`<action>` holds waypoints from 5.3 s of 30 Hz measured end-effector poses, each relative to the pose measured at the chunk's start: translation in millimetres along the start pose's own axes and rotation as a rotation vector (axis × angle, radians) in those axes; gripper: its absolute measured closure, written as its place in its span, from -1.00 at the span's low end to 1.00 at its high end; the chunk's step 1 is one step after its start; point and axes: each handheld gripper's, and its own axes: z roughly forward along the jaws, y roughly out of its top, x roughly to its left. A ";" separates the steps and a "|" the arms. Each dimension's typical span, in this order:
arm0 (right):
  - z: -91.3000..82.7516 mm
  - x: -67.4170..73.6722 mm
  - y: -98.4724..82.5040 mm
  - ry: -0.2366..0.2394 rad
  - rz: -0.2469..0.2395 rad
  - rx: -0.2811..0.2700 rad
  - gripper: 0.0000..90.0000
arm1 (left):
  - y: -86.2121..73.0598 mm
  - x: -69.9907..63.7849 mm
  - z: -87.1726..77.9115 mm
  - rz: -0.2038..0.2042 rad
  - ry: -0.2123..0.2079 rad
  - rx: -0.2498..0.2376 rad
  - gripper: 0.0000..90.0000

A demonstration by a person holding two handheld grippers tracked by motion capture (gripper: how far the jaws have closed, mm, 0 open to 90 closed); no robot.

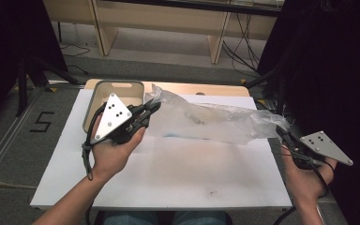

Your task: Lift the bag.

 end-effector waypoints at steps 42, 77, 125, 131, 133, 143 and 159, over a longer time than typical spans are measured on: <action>75.5 21.2 -5.3 0.042 0.031 0.057 1.00 | -61.6 42.2 59.3 0.001 0.161 0.200 0.98; 123.2 26.5 -29.7 0.040 0.050 0.180 1.00 | -114.6 66.0 96.7 -0.030 0.224 0.395 0.97; 134.3 18.1 -42.5 0.040 0.103 0.235 0.24 | -118.6 63.8 96.1 -0.139 0.236 0.446 -0.13; 131.8 15.8 -39.4 0.004 0.112 0.198 -0.19 | -109.4 58.7 93.4 -0.179 0.220 0.405 -0.19; 130.9 14.3 -38.7 -0.001 0.112 0.189 -0.27 | -106.1 57.2 92.3 -0.171 0.219 0.400 -0.24; 122.5 10.9 -33.1 -0.014 0.130 0.131 -0.44 | -96.2 53.9 86.0 -0.139 0.216 0.378 -0.38; 97.5 -3.8 -35.9 -0.018 0.134 0.103 -0.46 | -100.6 54.8 75.2 -0.110 0.209 0.410 -0.40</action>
